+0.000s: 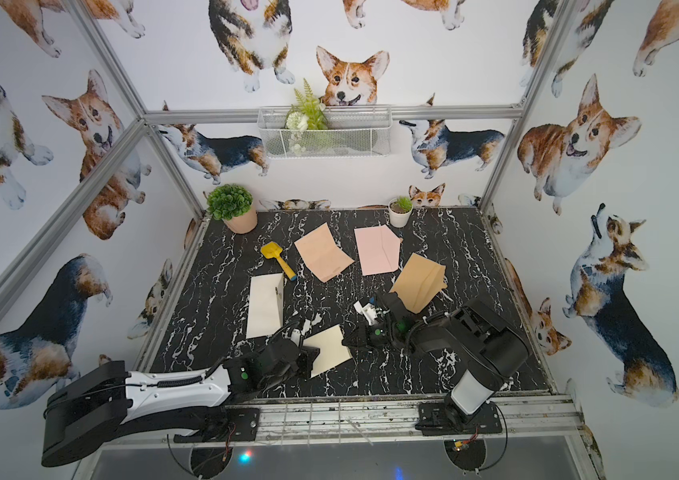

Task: Take the letter paper out of the envelope
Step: Pick up the letter paper from the center of the board.

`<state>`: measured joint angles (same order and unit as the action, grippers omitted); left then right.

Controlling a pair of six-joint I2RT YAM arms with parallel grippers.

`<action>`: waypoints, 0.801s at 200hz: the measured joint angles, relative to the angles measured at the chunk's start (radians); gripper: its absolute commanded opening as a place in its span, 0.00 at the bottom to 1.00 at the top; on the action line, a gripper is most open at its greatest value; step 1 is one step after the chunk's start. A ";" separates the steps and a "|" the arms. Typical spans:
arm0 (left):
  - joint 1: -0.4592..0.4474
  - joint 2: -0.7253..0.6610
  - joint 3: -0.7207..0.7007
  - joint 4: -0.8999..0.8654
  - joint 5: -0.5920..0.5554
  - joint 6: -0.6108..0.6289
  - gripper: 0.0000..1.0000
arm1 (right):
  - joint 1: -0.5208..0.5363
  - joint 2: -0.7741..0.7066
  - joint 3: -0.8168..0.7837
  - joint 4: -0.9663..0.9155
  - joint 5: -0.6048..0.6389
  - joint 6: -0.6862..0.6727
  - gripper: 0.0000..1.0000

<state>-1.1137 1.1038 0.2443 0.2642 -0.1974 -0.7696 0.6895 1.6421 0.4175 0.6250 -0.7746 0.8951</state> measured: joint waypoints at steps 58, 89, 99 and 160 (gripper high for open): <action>0.000 -0.275 0.000 -0.149 -0.051 0.015 0.09 | 0.000 0.072 -0.010 0.185 -0.015 0.082 0.00; 0.000 -0.428 -0.039 -0.237 -0.073 0.018 0.08 | -0.003 0.002 0.017 0.123 -0.009 0.068 0.00; 0.000 -0.463 -0.050 -0.264 -0.075 0.018 0.08 | -0.004 -0.050 0.033 0.072 -0.003 0.058 0.00; -0.001 -0.474 -0.063 -0.313 -0.084 0.018 0.07 | -0.074 -0.373 0.079 -0.209 0.079 0.033 0.00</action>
<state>-1.1149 0.6296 0.1810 -0.0490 -0.2813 -0.7521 0.6155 1.2686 0.4969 0.4156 -0.6952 0.9283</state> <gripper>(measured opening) 0.069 0.049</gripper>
